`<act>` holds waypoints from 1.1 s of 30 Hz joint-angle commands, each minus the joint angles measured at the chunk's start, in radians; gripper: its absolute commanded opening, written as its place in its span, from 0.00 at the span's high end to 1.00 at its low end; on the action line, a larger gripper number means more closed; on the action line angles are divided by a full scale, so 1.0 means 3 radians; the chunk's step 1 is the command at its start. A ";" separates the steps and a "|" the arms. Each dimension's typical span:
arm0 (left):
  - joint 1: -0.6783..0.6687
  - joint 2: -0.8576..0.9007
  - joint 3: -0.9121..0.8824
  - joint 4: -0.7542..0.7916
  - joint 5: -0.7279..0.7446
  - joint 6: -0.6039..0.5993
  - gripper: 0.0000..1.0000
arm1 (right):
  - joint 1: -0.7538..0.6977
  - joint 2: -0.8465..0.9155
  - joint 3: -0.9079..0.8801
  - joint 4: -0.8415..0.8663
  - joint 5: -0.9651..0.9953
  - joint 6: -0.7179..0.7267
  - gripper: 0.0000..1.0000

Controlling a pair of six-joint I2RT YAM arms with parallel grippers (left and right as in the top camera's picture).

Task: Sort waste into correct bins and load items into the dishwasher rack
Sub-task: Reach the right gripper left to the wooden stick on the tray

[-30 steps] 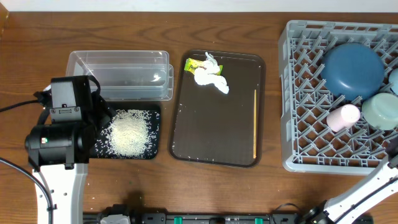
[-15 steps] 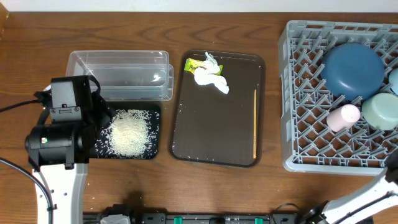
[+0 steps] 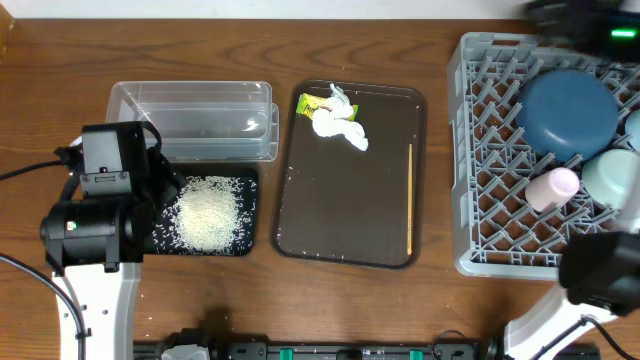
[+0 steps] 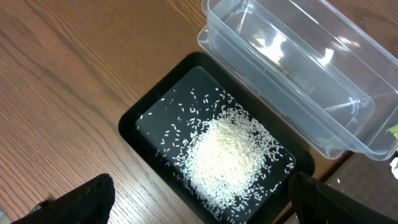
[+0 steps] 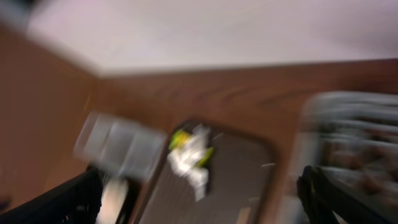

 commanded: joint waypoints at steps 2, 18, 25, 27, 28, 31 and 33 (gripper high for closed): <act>0.0017 0.0017 0.0041 -0.0015 -0.0076 0.0006 0.09 | 0.0680 -0.0005 0.0004 -0.0175 0.0126 -0.0338 0.01; 0.0017 0.0017 0.0041 -0.0017 -0.0076 0.0006 0.09 | 0.2644 0.0464 0.0003 -0.1235 0.4205 0.1776 0.16; 0.0017 0.0017 0.0041 -0.0015 -0.0076 0.0006 0.09 | 0.2738 0.1043 0.0003 -0.1483 0.4019 0.2050 0.18; 0.0017 0.0017 0.0041 -0.0015 -0.0076 0.0006 0.09 | 0.2697 0.1199 0.0003 -0.1540 0.3895 0.2049 0.18; 0.0017 0.0017 0.0041 -0.0015 -0.0076 0.0006 0.09 | 0.2681 0.1251 0.0003 -0.1556 0.3852 0.2049 0.18; 0.0017 0.0017 0.0041 -0.0017 -0.0076 0.0006 0.09 | 0.2640 0.1376 0.0003 -0.1575 0.3756 0.2005 0.19; 0.0017 0.0017 0.0041 -0.0017 -0.0076 0.0006 0.09 | 0.2623 0.1405 0.0003 -0.1614 0.3723 0.1952 0.22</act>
